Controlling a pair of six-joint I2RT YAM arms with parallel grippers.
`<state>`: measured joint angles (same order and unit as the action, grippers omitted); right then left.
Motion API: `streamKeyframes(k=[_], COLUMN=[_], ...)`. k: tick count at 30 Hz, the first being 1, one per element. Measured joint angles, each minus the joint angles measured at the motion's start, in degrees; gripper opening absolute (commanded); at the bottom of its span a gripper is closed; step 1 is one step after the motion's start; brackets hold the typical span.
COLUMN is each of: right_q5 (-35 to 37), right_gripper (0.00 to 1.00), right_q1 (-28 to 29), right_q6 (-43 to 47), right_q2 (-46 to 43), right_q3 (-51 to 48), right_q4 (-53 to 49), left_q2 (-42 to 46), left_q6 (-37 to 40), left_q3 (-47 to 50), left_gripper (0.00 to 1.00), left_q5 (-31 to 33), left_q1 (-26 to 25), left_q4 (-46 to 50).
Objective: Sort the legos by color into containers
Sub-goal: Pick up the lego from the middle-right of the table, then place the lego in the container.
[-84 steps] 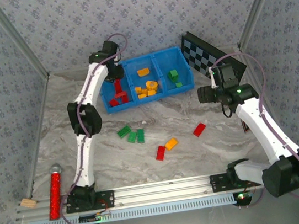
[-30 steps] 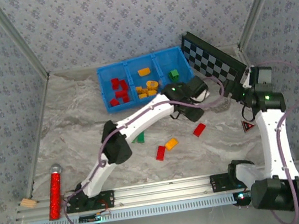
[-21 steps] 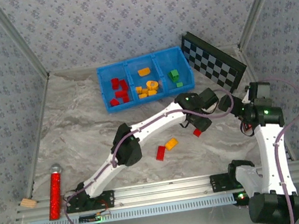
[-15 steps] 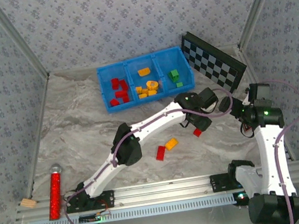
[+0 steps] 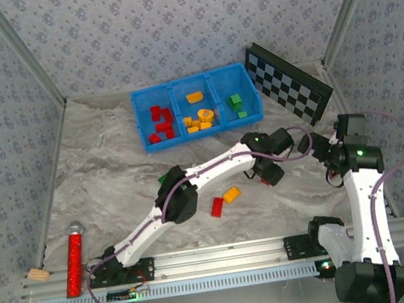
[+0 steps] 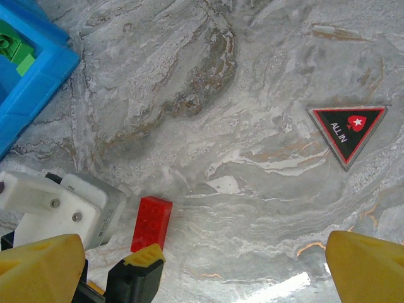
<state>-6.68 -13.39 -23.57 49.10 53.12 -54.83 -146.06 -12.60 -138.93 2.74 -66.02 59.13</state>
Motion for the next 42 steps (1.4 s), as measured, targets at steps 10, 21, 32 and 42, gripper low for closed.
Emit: streamKeyframes(k=[10,21,32,42], right_q5=[0.02,0.24,-0.15,-3.74], right_gripper=[1.00,1.00,1.00,1.00], right_q1=[-0.15,-0.26,-0.26,-0.17], right_q6=[-0.02,-0.02,0.00,-0.90], right_q2=[0.98,0.98,0.50,4.44], right_q3=[-0.17,-0.81,-1.27,-3.43], right_q4=[-0.11,-0.33,1.27,8.04], left_q2=[-0.76,-2.36,6.47,38.77], left_q6=[-1.09,-3.37,-7.45,-9.57], left_q3=[1.01,1.55,16.09,33.66], left_gripper=[0.61,0.32,0.17,0.18], left_q5=[-2.21,-3.04,-3.06,5.99], left_q1=[0.00,0.24,2.51,23.85], left_q4=[-1.92,-2.32,-6.16,-12.61])
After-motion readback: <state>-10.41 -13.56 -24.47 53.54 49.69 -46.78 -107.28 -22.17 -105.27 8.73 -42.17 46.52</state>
